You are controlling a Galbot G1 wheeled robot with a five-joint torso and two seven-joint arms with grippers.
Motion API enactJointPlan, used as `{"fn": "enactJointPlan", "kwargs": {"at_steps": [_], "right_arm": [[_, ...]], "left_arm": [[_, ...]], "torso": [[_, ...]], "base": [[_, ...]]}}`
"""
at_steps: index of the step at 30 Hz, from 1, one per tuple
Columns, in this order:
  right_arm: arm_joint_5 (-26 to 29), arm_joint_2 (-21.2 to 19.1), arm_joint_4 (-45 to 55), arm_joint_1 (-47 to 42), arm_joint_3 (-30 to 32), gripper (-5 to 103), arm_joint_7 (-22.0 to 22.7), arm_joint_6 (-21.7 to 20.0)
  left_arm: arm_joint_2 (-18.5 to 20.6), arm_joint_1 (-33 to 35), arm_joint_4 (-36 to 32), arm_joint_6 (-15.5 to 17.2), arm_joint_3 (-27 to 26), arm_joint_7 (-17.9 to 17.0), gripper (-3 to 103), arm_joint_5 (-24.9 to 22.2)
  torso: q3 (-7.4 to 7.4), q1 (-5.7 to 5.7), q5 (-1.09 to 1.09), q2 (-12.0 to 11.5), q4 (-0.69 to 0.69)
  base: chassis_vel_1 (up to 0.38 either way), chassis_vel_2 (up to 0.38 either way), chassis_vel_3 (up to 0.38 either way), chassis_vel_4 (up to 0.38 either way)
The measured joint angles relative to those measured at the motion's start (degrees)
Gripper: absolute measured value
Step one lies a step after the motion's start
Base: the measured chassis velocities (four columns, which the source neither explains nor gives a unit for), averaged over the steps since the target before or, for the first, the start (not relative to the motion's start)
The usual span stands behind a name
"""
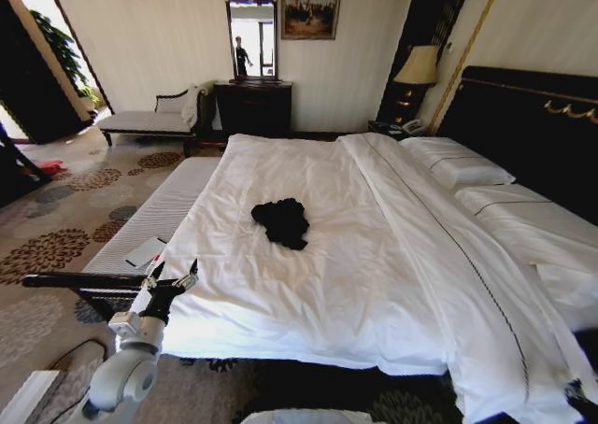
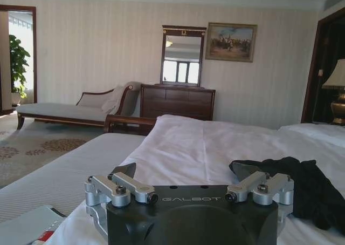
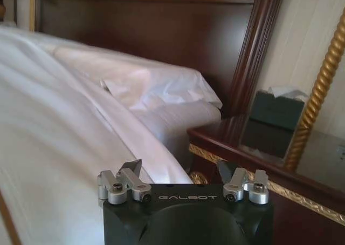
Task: Fold the clothes on the bed.
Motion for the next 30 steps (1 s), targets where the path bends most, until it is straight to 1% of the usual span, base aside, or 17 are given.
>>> {"fn": "enactJointPlan", "kwargs": {"at_steps": [2,3,4,5,6,8,10,12,13,17,21,27,29,30], "right_arm": [[0.73,1.78,4.59,-1.8,0.72,86,-0.36,0.74],[0.73,1.78,4.59,-1.8,0.72,86,-0.36,0.74],[0.91,2.43,6.78,-2.56,0.89,91,-0.67,1.12],[0.96,3.25,9.42,-3.42,0.98,96,-1.09,1.44],[0.71,4.25,12.36,-4.22,0.96,98,-1.57,1.56],[0.23,4.81,14.12,-4.52,0.79,98,-1.74,1.59],[-1.6,6.01,16.92,-4.38,-0.28,100,-1.92,1.91],[-3.59,7.52,18.1,-3.06,-2.65,100,-1.81,2.4],[-3.59,7.52,18.1,-3.06,-2.65,100,-1.81,2.4],[-5.18,8.92,19.91,-1.71,-5.8,100,-1.69,2.53],[-5.86,9.35,21.79,-1.47,-7.08,100,-1.68,2.36],[-6.89,9.74,25.34,-2.13,-8.24,100,-1.78,1.49],[-7.36,9.96,26.67,-2.71,-8.79,100,-2.32,1.47],[-7.36,9.96,26.67,-2.71,-8.79,100,-2.32,1.47]], "left_arm": [[0.11,-0.08,-0.02,0.1,0.18,-0.06,100,0.06],[0.11,-0.08,-0.02,0.1,0.18,-0.06,100,0.06],[0.18,-0.16,-0.02,0.14,0.28,-0.08,100,0.09],[0.2,-0.24,-0.03,0.18,0.39,-0.11,100,0.12],[0.21,-0.33,-0.03,0.23,0.53,-0.13,100,0.2],[0.2,-0.36,-0.04,0.24,0.59,-0.15,100,0.3],[0.08,-0.45,-0.06,0.25,0.82,-0.16,100,0.5],[-0.23,-0.43,-0.13,0.25,0.99,-0.17,100,0.69],[-0.23,-0.43,-0.13,0.25,0.99,-0.17,100,0.69],[-0.39,0.14,-0.46,0.25,0.63,-0.18,100,0.75],[-0.38,0.62,-0.46,0.07,0.13,-0.16,100,0.65],[-0.46,0.58,-0.37,0.03,0.37,-0.11,100,0.75],[-0.51,0.16,-0.28,0.23,0.8,-0.16,100,0.9],[-0.51,0.16,-0.28,0.23,0.8,-0.16,100,0.9]], "torso": [[0.0,0.0,0.0,0.0,-0.01],[0.0,0.0,0.0,0.0,-0.01],[0.0,0.0,0.01,0.0,-0.03],[0.0,0.0,-0.02,0.0,-0.02],[0.0,0.0,-0.01,0.0,-0.02],[0.0,0.0,0.0,0.0,-0.03],[0.0,0.0,-0.04,0.0,0.0],[0.0,0.0,0.02,0.0,-0.01],[0.0,0.0,0.02,0.0,-0.01],[0.0,0.02,0.01,0.0,0.0],[0.0,0.02,0.01,0.0,0.0],[0.0,0.01,0.03,0.0,-0.01],[0.0,0.02,-0.05,0.0,-0.01],[0.0,0.02,-0.05,0.0,-0.01]], "base": [[0.0,0.0,0.0,0.0],[0.0,0.0,0.0,0.0],[0.0,0.0,0.0,0.0],[0.0,0.0,0.0,0.0],[0.0,0.0,0.0,0.0],[0.0,0.0,0.0,0.0],[0.0,0.0,0.0,0.0],[0.0,0.0,0.0,0.0],[0.0,0.0,0.0,0.0],[0.0,0.0,0.0,0.0],[0.01,0.009,-0.008,-0.014],[0.12,0.107,-0.101,-0.1],[0.118,0.101,-0.093,-0.1],[0.096,0.101,-0.076,-0.08]]}}
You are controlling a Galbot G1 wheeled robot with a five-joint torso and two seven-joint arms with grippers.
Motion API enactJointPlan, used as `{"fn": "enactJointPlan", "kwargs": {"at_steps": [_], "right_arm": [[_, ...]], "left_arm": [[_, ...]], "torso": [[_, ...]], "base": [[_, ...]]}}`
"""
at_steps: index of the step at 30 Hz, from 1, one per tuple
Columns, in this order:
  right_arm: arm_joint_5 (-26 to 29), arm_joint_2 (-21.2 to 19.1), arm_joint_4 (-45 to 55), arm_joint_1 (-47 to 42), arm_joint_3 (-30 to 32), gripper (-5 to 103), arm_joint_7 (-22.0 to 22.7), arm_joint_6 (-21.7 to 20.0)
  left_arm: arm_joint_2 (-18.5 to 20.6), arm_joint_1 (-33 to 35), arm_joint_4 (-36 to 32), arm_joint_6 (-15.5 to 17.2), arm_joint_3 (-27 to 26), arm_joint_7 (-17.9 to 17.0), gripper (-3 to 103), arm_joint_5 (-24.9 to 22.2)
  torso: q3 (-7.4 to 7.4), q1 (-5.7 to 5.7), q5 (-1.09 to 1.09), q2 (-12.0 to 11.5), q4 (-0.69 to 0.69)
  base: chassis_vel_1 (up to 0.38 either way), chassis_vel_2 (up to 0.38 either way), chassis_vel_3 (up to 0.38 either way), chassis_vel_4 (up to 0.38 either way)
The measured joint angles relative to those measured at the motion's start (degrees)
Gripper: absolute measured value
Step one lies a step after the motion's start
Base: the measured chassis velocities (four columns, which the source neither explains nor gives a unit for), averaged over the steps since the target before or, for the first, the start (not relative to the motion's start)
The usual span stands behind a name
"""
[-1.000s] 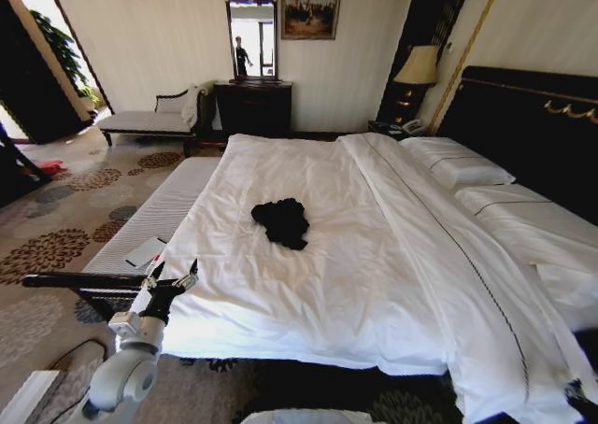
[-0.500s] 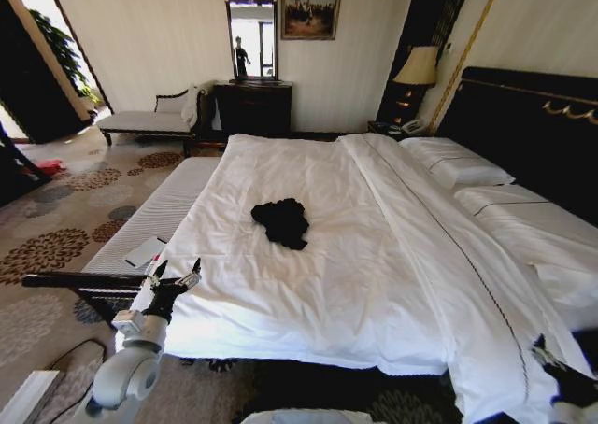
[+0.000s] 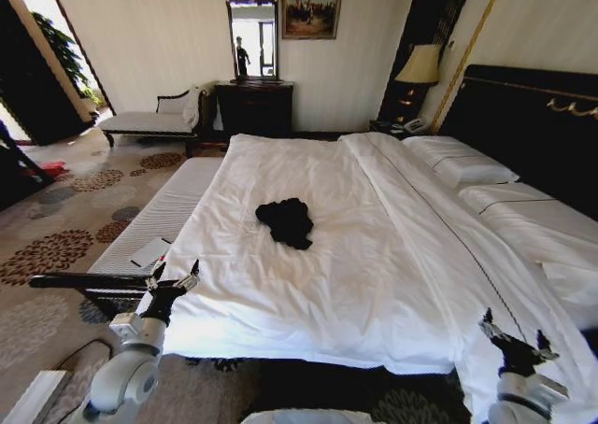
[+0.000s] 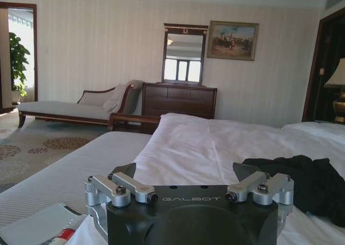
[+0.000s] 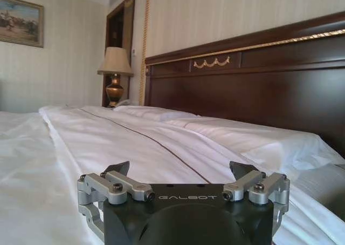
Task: Fold the clothes on the bed.
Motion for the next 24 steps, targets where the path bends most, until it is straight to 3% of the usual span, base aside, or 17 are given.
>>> {"fn": "enactJointPlan", "kwargs": {"at_steps": [14,24], "right_arm": [[-2.1,0.55,2.89,-1.48,-3.22,100,-3.39,0.41],[-2.66,0.41,5.47,-1.28,-4.17,100,-2.39,-0.38]], "left_arm": [[0.14,-0.88,0.61,0.42,0.49,-0.19,100,0.05],[0.13,-1.13,1.25,0.42,0.49,-0.19,100,-0.08]], "torso": [[0.0,-0.01,0.08,0.0,-0.01],[0.02,0.06,0.06,-0.02,0.0]], "base": [[-0.036,0.051,0.029,-0.05],[-0.163,0.212,0.167,-0.186]]}}
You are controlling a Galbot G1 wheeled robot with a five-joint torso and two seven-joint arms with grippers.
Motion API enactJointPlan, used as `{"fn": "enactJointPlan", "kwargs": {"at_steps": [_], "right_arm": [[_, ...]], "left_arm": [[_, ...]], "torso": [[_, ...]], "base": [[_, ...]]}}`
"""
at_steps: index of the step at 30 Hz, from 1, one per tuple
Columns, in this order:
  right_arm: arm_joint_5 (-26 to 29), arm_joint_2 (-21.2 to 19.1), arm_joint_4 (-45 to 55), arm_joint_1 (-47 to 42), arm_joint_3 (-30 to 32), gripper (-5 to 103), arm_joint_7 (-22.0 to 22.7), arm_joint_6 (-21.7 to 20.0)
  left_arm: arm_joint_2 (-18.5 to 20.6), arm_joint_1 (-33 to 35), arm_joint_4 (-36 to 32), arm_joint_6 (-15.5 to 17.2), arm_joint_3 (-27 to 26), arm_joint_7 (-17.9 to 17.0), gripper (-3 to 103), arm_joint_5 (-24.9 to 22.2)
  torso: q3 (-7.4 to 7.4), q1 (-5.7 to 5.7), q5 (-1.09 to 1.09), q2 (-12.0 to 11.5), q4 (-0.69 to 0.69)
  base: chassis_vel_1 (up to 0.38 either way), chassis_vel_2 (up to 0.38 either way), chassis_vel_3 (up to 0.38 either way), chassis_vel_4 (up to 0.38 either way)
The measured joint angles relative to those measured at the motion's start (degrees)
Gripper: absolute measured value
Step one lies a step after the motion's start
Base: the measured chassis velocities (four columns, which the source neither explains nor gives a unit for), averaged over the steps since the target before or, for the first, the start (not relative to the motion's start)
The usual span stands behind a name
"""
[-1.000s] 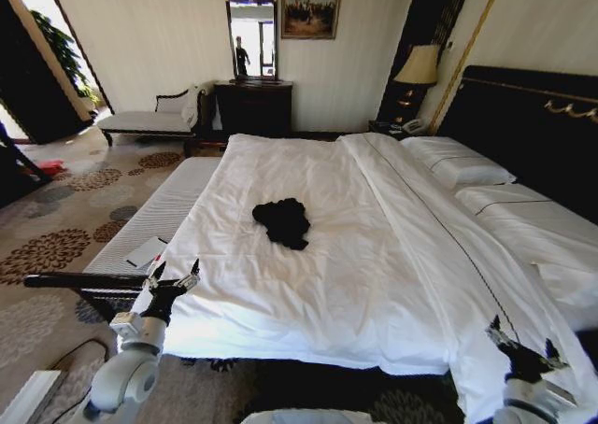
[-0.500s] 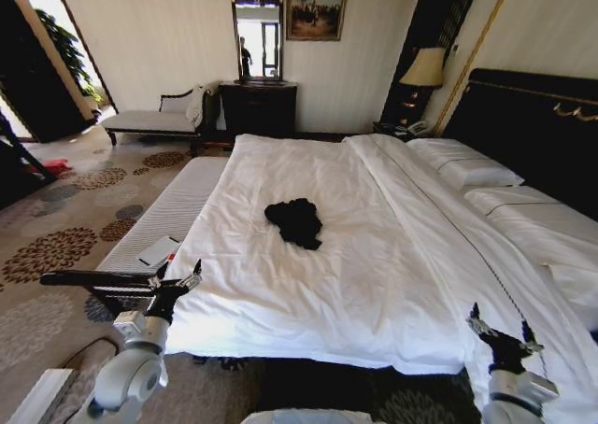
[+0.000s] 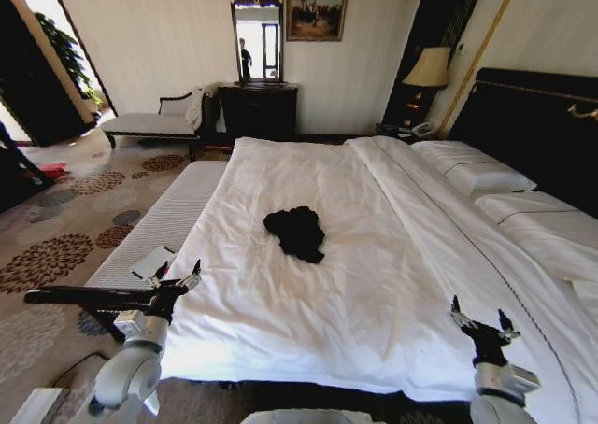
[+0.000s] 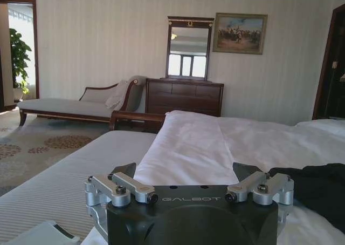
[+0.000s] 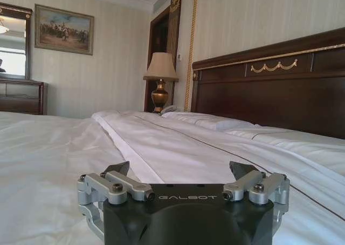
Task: Fold the clothes on the bed.
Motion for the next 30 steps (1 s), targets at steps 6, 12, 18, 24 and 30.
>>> {"fn": "enactJointPlan", "kwargs": {"at_steps": [6,12,18,24,30], "right_arm": [[-0.45,-0.28,0.84,0.11,-0.47,100,0.35,-0.51],[-0.83,-2.0,4.39,0.01,-1.79,100,-0.19,-2.42],[1.62,-7.12,9.02,1.84,-3.85,100,-0.14,-6.94],[8.16,-17.16,12.19,5.81,-7.36,100,1.15,-12.99],[13.06,-23.23,11.32,11.9,-12.47,100,2.61,-16.57]], "left_arm": [[0.16,-0.46,0.22,0.26,0.24,-0.03,100,0.01],[1.36,-2.21,0.83,1.38,0.91,-0.34,100,-0.33],[3.82,-6.68,2.36,3.78,2.71,-1.34,100,-3.43],[7.94,-14.35,6.46,6.15,7.88,-2.67,100,-7.19],[10.79,-19.97,9.88,7.05,11.51,-2.49,100,-9.24]], "torso": [[0.0,-0.03,0.02,0.0,-0.02],[-0.04,-0.14,-0.01,0.04,0.0],[-0.01,-0.06,-0.01,0.02,0.01],[-0.01,-0.05,0.01,0.01,0.0],[-0.01,-0.06,-0.03,0.01,-0.03]], "base": [[-0.049,0.049,0.038,-0.047],[0.018,-0.025,-0.021,0.015],[0.0,0.0,0.0,0.0],[0.0,0.0,0.0,0.0],[0.0,0.0,0.0,0.0]]}}
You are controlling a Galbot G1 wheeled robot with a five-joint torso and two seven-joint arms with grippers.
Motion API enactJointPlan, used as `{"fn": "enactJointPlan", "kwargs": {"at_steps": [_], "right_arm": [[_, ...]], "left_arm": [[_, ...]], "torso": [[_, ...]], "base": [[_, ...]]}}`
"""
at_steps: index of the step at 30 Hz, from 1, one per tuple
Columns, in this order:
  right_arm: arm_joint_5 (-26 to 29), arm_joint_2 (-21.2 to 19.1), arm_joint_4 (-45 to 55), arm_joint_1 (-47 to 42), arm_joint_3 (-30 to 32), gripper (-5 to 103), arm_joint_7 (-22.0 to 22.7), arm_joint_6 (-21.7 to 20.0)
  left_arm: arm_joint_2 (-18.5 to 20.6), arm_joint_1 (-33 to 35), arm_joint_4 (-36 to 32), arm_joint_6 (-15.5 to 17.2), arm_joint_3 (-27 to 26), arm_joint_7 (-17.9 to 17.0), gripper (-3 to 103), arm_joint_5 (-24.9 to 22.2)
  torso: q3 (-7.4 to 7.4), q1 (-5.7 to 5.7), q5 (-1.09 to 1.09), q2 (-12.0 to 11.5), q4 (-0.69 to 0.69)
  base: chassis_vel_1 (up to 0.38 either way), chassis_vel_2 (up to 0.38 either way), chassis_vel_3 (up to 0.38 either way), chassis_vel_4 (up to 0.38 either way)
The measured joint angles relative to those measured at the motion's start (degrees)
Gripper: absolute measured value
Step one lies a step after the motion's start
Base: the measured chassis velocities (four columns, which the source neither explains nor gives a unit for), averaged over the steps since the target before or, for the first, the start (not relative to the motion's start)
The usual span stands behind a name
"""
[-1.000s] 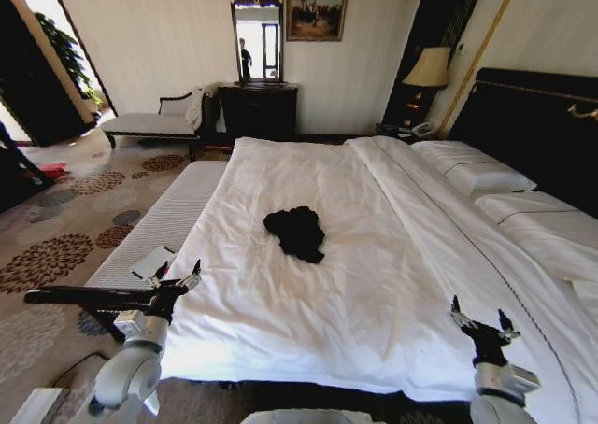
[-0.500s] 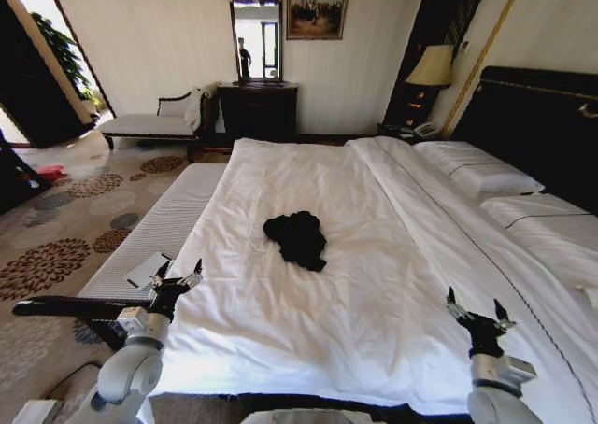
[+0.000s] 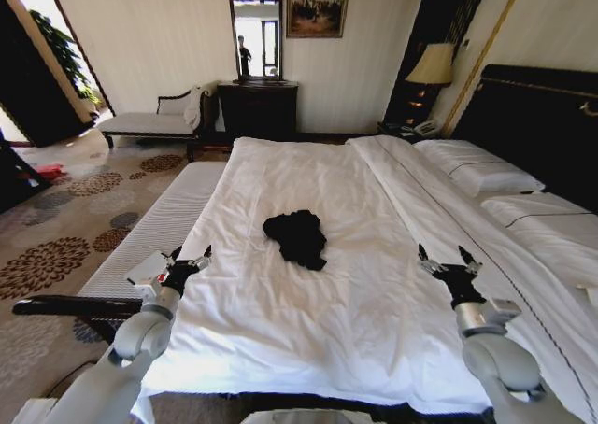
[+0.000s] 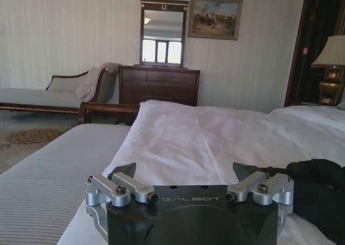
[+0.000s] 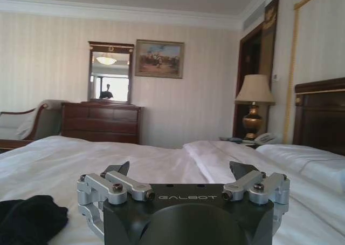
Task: Fold the clothes on the bed.
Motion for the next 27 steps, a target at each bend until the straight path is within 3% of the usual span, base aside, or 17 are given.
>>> {"fn": "enactJointPlan", "kwargs": {"at_steps": [3,8,11,17,18,27], "right_arm": [[1.05,-3.24,-2.47,4.23,-4.15,100,0.41,-0.6],[0.3,-3.51,-4.34,4.77,-5.17,100,0.44,-0.39],[0.04,-3.18,-4.48,4.41,-5.13,100,0.44,-0.28],[-0.95,-2.46,-4.6,3.14,-4.53,100,0.39,0.09],[-1.33,-2.39,-4.68,2.52,-4.28,100,0.26,0.3],[-2.25,-1.72,-3.72,-0.07,-1.98,100,0.14,0.79]], "left_arm": [[1.69,-4.45,2.65,0.66,2.63,1.76,100,-2.29],[2.63,-14.4,9.16,1.69,9.1,3.32,100,-7.85],[2.4,-17.49,11.54,2.07,11.24,3.66,103,-9.75],[0.14,-25.6,18.66,3.27,15.93,4.5,99,-15.38],[-1.35,-29.72,22.43,3.77,18.07,5.45,99,-16.77],[-5.6,-44.39,37.46,4.02,28.75,11.69,95,-15.17]], "torso": [[0.01,0.0,0.04,-0.01,0.08],[0.0,0.01,0.04,-0.01,-0.02],[0.0,0.0,0.04,0.0,-0.01],[0.0,-0.01,0.03,0.0,0.0],[0.0,0.0,0.05,-0.01,0.03],[0.0,-0.01,0.02,0.0,0.03]], "base": [[0.0,0.0,0.0,0.0],[0.0,0.0,0.0,0.0],[0.0,0.0,0.0,0.0],[0.0,0.0,0.0,0.0],[0.0,0.0,0.0,0.0],[0.0,0.0,0.0,0.0]]}}
